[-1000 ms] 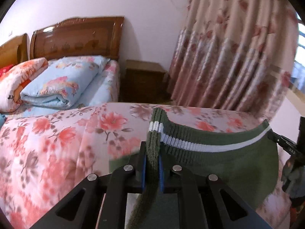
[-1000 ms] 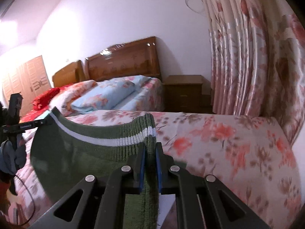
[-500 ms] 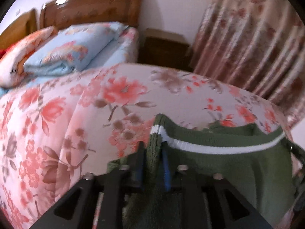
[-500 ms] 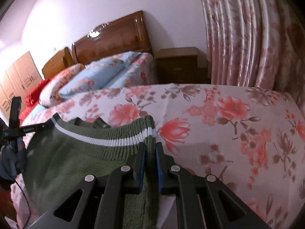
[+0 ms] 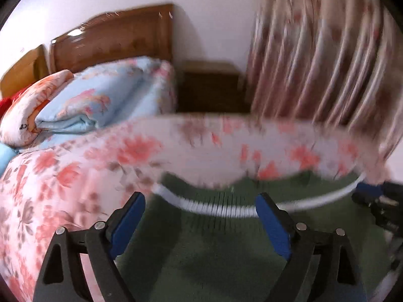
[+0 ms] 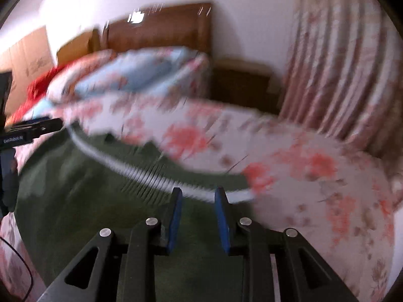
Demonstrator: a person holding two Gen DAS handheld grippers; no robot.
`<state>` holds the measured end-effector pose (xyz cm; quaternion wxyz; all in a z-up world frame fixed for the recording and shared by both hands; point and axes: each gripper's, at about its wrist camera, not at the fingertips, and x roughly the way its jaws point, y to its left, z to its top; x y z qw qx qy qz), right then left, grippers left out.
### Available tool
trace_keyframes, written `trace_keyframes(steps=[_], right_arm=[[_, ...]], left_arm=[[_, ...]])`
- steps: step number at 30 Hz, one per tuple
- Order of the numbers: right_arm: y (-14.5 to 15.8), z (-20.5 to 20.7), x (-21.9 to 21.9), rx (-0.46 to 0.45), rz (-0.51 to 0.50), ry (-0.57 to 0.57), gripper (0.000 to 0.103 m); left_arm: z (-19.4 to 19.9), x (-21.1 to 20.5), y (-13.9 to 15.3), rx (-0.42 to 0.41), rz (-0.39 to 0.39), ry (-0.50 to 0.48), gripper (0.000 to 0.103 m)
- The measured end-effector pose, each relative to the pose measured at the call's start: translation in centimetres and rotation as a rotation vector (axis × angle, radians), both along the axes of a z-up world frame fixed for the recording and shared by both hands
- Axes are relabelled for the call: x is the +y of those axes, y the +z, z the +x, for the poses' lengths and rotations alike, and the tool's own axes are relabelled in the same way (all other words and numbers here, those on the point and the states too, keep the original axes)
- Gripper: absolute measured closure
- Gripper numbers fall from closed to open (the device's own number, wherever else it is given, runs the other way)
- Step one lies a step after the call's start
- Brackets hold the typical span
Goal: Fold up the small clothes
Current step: 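Lift the hem with both grippers and fold it toward the collar, then open both grippers and smooth the folded sweater flat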
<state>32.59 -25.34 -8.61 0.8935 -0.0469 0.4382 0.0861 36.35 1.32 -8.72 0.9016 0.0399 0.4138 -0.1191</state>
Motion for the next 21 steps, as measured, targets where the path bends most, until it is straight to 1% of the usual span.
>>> trace_keyframes(steps=[1, 2, 3, 4, 5, 6, 7, 8, 9, 10, 12, 13, 14, 15, 17, 18, 19, 21], right_arm=[[-0.7, 0.5, 0.2, 0.028, -0.017, 0.000, 0.076], [-0.8, 0.6, 0.0, 0.005, -0.001, 0.000, 0.076], [-0.7, 0.7, -0.4, 0.023, 0.027, -0.009, 0.076], [-0.6, 0.7, -0.7, 0.033, 0.046, -0.018, 0.076], [-0.3, 0.5, -1.0, 0.036, 0.053, -0.035, 0.076], [0.3, -0.1, -1.0, 0.032, 0.037, -0.074, 0.076], [0.7, -0.6, -0.8, 0.023, 0.027, -0.089, 0.076], [1.4, -1.5, -0.4, -0.001, 0.034, -0.083, 0.076], [2.5, -2.9, 0.4, -0.040, 0.063, -0.053, 0.076], [2.8, -3.6, 0.8, -0.052, 0.071, -0.041, 0.076], [3.1, -5.2, 2.9, -0.061, 0.082, 0.011, 0.076], [2.8, -5.6, 3.8, -0.055, 0.095, 0.034, 0.076], [2.4, -5.6, 4.5, -0.048, 0.101, 0.047, 0.076], [1.5, -5.6, 5.6, -0.028, 0.100, 0.062, 0.076], [-0.6, -5.3, 6.8, 0.028, 0.074, 0.061, 0.074], [-0.7, -6.0, 7.2, -0.056, 0.058, 0.065, 0.073], [-0.8, -6.1, 7.3, -0.055, 0.043, 0.068, 0.073], [-0.1, -7.1, 7.1, -0.027, 0.051, 0.045, 0.073]], left_arm=[[0.8, 0.0, -1.5, 0.039, 0.044, 0.019, 0.000], [1.6, 0.6, -2.3, 0.091, 0.031, 0.039, 0.000], [1.7, 1.4, -1.7, 0.075, -0.016, 0.053, 0.000], [1.8, 2.4, -1.1, 0.056, -0.040, 0.089, 0.000], [1.8, 3.4, -0.8, 0.045, -0.025, 0.133, 0.000], [1.4, 4.6, -0.5, 0.040, -0.029, 0.163, 0.000], [0.9, 5.6, -0.1, 0.026, -0.054, 0.183, 0.000], [-0.2, 6.8, 0.7, -0.008, -0.094, 0.205, 0.000], [-1.4, 7.7, 1.4, -0.035, -0.115, 0.215, 0.000], [-2.6, 8.3, 1.9, -0.055, -0.128, 0.215, 0.000], [-4.7, 8.7, 2.6, -0.073, -0.162, 0.187, 0.000], [-5.5, 8.6, 2.5, -0.070, -0.168, 0.165, 0.000], [-5.9, 7.8, 2.0, -0.059, -0.152, 0.133, 0.000], [-6.2, 7.1, 1.3, -0.048, -0.117, 0.110, 0.000], [-6.1, 5.3, -1.1, -0.001, -0.010, 0.089, 0.000], [-5.9, 5.2, -2.3, 0.032, 0.025, 0.088, 0.000], [-6.0, 5.9, -2.6, 0.026, -0.017, 0.094, 0.000], [-6.7, 7.6, -2.2, 0.058, -0.070, 0.164, 0.000]])
